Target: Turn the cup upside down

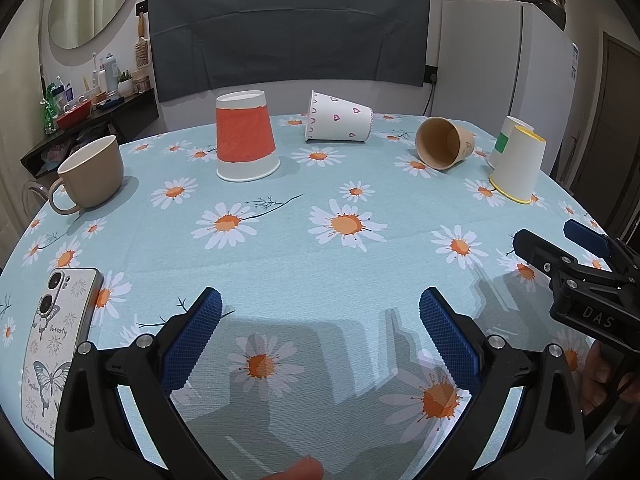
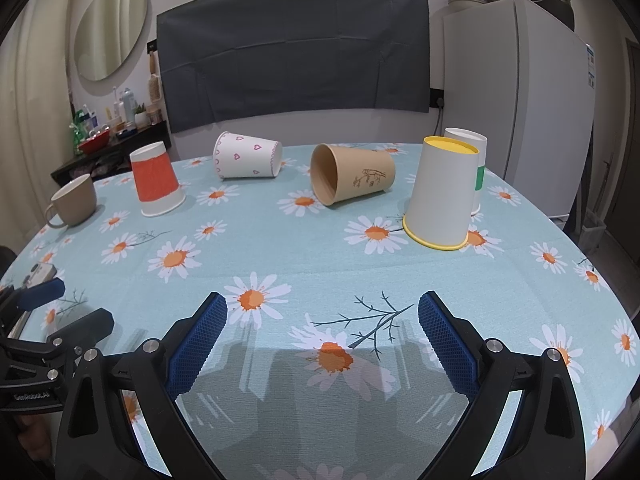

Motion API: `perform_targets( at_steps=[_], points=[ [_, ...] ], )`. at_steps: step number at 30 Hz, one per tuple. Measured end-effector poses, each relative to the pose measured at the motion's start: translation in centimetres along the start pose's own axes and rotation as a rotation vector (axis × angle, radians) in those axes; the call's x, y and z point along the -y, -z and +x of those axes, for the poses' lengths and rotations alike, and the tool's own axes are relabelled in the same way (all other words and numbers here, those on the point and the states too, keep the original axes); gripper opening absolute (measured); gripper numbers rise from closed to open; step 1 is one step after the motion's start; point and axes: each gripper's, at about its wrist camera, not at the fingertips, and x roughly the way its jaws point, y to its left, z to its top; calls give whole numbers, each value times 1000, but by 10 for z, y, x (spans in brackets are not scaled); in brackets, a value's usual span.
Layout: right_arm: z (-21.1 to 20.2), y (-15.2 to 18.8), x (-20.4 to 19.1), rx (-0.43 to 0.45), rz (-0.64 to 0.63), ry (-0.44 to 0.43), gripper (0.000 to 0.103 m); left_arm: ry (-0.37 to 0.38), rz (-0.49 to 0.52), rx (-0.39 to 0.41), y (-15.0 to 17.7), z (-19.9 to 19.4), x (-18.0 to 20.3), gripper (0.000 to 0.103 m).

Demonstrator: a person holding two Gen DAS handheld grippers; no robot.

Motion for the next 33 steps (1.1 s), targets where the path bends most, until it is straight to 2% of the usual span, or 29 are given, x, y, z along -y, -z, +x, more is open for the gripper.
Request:
perform_targets(
  at_steps=[33],
  points=[
    [2, 0, 0, -5, 0, 1, 93, -5, 1, -2, 1, 1, -1, 97]
  ],
)
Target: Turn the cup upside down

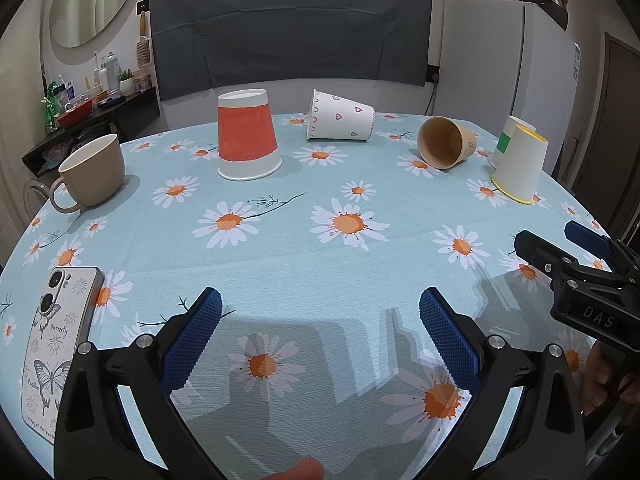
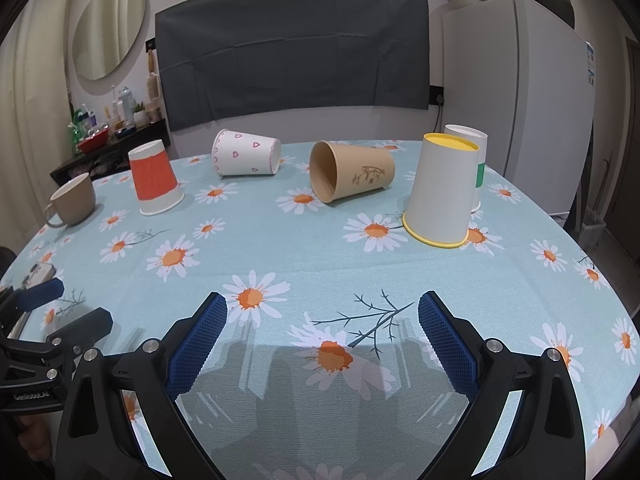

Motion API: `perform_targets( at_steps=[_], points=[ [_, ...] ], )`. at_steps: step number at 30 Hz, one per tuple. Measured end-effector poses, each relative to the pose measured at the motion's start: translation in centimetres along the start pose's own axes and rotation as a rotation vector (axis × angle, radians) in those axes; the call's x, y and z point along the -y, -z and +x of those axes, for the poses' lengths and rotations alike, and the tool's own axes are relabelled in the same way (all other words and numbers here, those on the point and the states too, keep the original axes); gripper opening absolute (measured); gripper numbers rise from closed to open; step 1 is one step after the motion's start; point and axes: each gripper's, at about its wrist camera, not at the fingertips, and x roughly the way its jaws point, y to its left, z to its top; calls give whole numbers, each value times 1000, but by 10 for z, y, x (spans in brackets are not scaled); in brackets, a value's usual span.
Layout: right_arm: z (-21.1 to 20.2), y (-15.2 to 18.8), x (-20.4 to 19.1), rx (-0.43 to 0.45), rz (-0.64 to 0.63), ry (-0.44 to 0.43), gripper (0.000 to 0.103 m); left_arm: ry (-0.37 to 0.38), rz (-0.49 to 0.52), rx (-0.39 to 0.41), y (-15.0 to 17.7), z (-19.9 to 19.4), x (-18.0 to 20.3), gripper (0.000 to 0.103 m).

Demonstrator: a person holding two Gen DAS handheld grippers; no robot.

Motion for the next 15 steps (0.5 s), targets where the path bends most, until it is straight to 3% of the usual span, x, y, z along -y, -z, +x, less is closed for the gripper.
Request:
perform_targets(
  at_steps=[15],
  points=[
    [0, 1, 2, -1, 1, -1, 93, -5, 2, -2, 1, 0, 0, 97]
  ],
)
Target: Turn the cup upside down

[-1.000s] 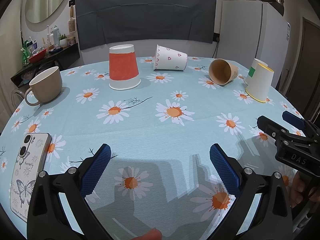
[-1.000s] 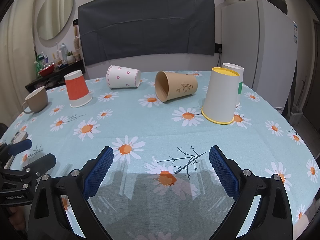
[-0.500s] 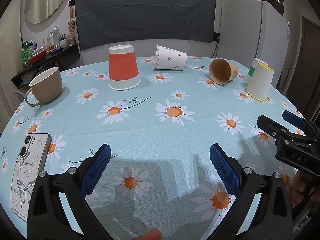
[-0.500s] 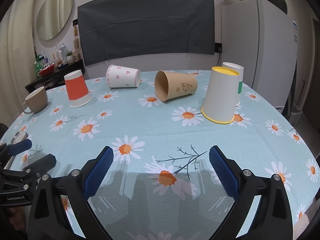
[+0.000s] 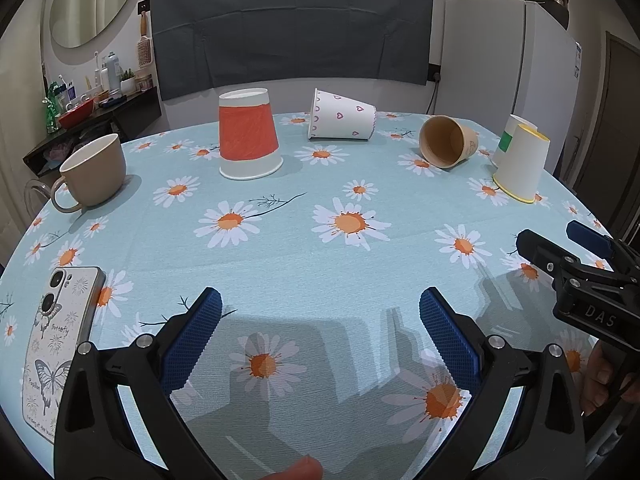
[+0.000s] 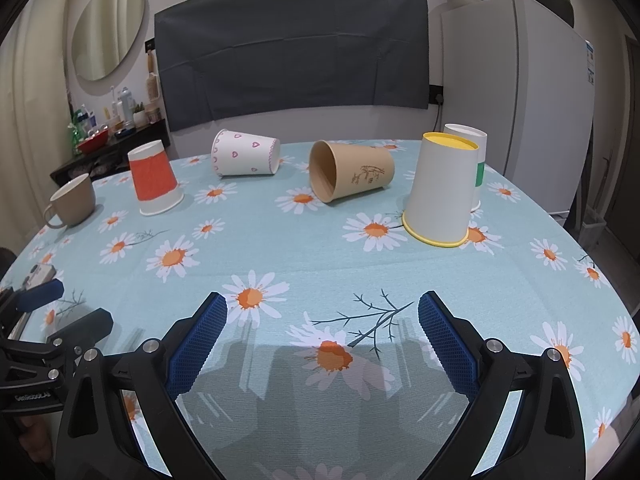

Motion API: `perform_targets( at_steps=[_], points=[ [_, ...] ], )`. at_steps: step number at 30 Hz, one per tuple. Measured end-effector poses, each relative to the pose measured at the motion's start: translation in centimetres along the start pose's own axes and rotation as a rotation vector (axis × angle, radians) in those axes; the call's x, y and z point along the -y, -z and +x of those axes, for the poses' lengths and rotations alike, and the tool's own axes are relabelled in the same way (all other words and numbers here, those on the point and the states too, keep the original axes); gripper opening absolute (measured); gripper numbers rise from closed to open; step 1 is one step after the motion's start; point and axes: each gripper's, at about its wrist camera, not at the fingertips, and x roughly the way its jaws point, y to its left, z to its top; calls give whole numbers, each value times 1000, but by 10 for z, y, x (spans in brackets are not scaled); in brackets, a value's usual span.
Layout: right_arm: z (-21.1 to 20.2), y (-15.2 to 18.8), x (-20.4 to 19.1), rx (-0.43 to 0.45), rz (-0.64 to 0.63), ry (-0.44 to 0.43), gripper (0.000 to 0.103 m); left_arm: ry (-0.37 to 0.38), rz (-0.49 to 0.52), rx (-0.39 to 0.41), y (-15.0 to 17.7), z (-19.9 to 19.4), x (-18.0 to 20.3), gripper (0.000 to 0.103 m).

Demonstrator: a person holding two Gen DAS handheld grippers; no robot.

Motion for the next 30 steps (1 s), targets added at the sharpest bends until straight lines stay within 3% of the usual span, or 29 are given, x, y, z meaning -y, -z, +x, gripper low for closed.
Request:
perform_targets(
  at_steps=[13, 21, 26, 30],
  points=[
    [4, -2, -4, -27, -10, 20, 93, -16, 15, -1, 0, 1, 3, 97],
    [13, -5, 0, -80, 20, 10, 92, 7, -48, -37, -6, 7, -7, 97],
    [21, -15, 3, -111, 26, -26, 92, -9, -20, -48, -16, 5, -8, 97],
    [23, -32, 0, -95, -10, -3, 92, 8, -31, -36, -32, 0, -12, 97]
  ],
)
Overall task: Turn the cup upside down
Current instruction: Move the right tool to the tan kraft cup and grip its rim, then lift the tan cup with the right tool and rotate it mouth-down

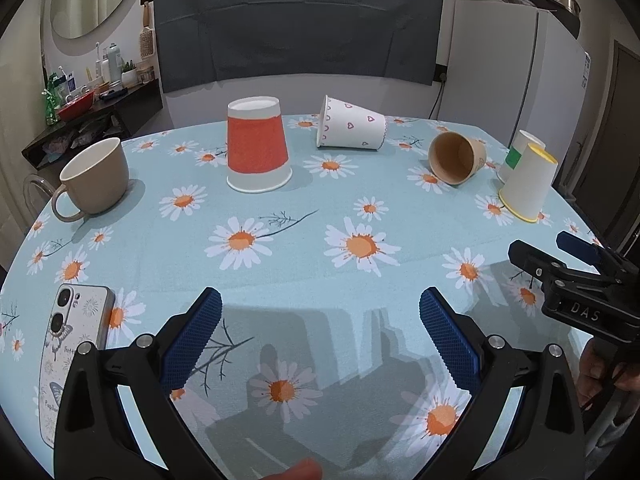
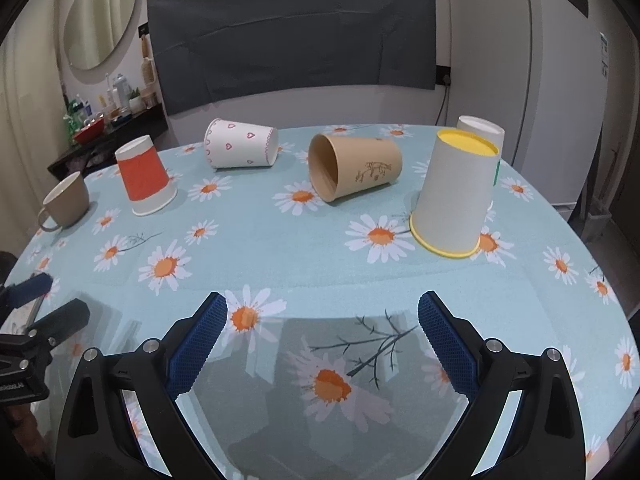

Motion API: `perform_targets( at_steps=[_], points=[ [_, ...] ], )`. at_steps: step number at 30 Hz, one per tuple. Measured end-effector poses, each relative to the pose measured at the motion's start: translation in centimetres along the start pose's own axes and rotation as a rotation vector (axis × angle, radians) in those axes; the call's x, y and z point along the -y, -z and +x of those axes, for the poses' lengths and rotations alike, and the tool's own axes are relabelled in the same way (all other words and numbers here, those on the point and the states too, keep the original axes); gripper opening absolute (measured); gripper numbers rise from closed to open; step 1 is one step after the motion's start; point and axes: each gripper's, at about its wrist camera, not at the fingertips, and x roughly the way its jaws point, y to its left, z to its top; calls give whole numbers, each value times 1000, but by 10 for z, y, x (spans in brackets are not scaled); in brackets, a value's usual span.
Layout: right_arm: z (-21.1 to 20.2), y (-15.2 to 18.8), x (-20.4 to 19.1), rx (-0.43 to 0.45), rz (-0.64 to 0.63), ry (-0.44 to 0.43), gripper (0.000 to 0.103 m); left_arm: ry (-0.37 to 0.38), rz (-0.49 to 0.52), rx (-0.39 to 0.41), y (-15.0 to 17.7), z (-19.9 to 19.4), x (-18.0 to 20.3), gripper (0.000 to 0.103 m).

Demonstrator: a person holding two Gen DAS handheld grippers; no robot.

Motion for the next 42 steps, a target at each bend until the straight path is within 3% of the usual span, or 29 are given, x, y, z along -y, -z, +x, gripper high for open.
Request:
perform_targets(
  at_steps=[7, 12, 18, 22, 24, 26, 27, 30, 32, 42],
  points=[
    [13, -38, -10, 22, -87, 50, 91, 47, 19, -32, -35, 8, 3, 97],
    [30, -62, -17, 22, -110, 68, 91, 38, 33, -26, -61, 18, 7, 97],
    [52, -87, -24, 51, -152, 141, 91, 24, 10, -26, -83, 44, -2, 97],
    [80, -93, -24, 57, -186, 235, 89, 21, -3, -52, -83, 67, -4, 97],
    [95, -94, -20, 22, -195, 252, 59, 29, -11, -81, -81, 75, -5, 97],
    [107, -92, -16, -24, -195, 252, 48, 26, -6, -94, -80, 80, -4, 97],
    [111, -90, -15, -40, -194, 258, 33, 21, -8, -96, -80, 81, -5, 97],
    [115, -88, -5, -65, -171, 259, 12, 32, -12, -99, -79, 81, -6, 97],
    [113, -88, 2, -66, -145, 252, 4, 36, -10, -93, -79, 80, -7, 97],
    [86, -71, 4, -81, -110, 146, 3, 40, 23, -56, -79, 66, -4, 97]
  ],
)
